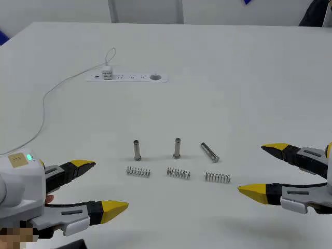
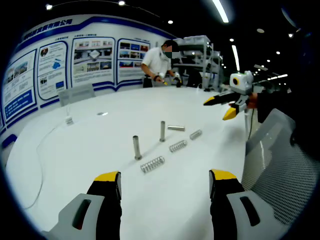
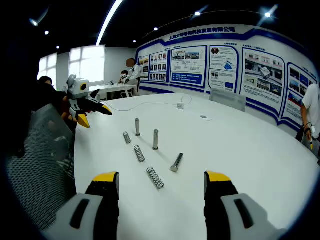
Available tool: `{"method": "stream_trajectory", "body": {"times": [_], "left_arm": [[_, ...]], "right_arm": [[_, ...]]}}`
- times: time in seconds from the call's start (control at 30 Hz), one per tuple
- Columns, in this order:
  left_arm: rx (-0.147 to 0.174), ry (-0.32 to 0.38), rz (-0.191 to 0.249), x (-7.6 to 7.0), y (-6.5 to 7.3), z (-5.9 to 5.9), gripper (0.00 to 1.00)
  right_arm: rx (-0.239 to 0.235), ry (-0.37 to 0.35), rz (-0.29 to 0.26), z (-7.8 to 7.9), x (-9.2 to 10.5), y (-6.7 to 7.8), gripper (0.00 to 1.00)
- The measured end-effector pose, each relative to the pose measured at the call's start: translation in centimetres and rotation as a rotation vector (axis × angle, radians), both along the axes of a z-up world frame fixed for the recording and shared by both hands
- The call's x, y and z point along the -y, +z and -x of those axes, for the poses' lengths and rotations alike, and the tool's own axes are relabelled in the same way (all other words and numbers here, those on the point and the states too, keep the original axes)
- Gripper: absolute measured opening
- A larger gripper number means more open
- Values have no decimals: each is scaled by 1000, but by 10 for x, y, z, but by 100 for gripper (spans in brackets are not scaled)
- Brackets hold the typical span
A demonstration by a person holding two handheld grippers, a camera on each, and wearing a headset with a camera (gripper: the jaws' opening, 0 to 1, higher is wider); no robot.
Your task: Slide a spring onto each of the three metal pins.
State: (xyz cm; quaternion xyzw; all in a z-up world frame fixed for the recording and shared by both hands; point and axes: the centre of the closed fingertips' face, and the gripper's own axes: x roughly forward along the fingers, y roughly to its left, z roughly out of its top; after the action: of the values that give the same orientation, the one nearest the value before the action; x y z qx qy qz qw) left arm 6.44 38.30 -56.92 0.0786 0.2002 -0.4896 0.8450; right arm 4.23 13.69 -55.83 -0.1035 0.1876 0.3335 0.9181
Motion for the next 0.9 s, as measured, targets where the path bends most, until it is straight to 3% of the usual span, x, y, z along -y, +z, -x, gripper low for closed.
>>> {"method": "stream_trajectory", "body": {"times": [0.9], "left_arm": [[1,-6,-4,1,0,2,72]], "right_arm": [[-16,-21,-5,-1,3,-3,68]]}}
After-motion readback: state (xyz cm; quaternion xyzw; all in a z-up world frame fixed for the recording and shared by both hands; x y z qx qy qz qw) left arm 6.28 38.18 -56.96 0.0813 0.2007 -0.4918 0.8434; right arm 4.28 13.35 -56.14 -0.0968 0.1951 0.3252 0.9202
